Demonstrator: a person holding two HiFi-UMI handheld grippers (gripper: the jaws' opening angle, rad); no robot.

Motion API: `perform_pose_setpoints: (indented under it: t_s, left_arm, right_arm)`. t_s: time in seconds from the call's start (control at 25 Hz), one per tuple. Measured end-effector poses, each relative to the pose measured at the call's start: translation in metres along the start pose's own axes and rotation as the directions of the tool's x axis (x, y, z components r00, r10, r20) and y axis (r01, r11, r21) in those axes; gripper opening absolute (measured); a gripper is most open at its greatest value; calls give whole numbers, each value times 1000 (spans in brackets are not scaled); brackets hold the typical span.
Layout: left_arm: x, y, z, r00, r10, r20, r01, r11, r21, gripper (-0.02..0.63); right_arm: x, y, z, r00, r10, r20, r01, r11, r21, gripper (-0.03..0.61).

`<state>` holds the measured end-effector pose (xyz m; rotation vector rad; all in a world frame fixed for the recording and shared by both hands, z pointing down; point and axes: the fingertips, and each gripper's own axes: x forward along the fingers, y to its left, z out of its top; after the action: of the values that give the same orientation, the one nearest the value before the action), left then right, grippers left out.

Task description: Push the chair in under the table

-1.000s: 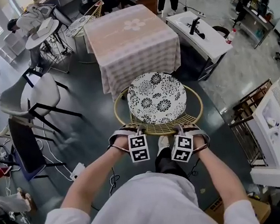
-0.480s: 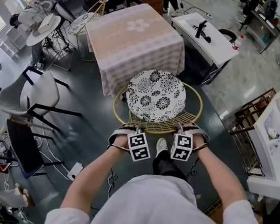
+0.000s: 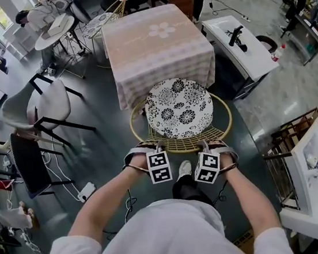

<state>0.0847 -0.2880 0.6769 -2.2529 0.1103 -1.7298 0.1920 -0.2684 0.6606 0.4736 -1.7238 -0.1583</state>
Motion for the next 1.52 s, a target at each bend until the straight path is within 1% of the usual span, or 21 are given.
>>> perform_pose_setpoints:
  t_s: [0.16,0.4,0.64,0.88,1.04,1.52]
  left_arm:
    - [0,4,4,1000,-13,-23,12,1000,-8,81]
    - [4,9,14,999,-17,-47,16,1000,-10,81]
    - [8,22,15,998,6,-59,-7,1000,-29,81]
    - [15,44,18,997,41,-63,-45,997,-58,81]
    - [19,55,21,997,41,-70,-46,996,-70,81]
    - [34,105,19,994,58,-95,-69,991,-114,81]
  right_arm:
    - [-1,-5,-4,1000,8,9,-8,1000,-18,89]
    - [0,-15,-13,1000,-2,6,2,1000,-17,91]
    - [4,-30,-15,1000,-29,7,29,999,-16,94]
    - [13,-53,-20,999,-39,-12,39,999,-15,97]
    - [18,-66,-22,999,-39,-20,38,999,-27,97]
    - [38,-117,-23,999,-39,0,39,998,-55,98]
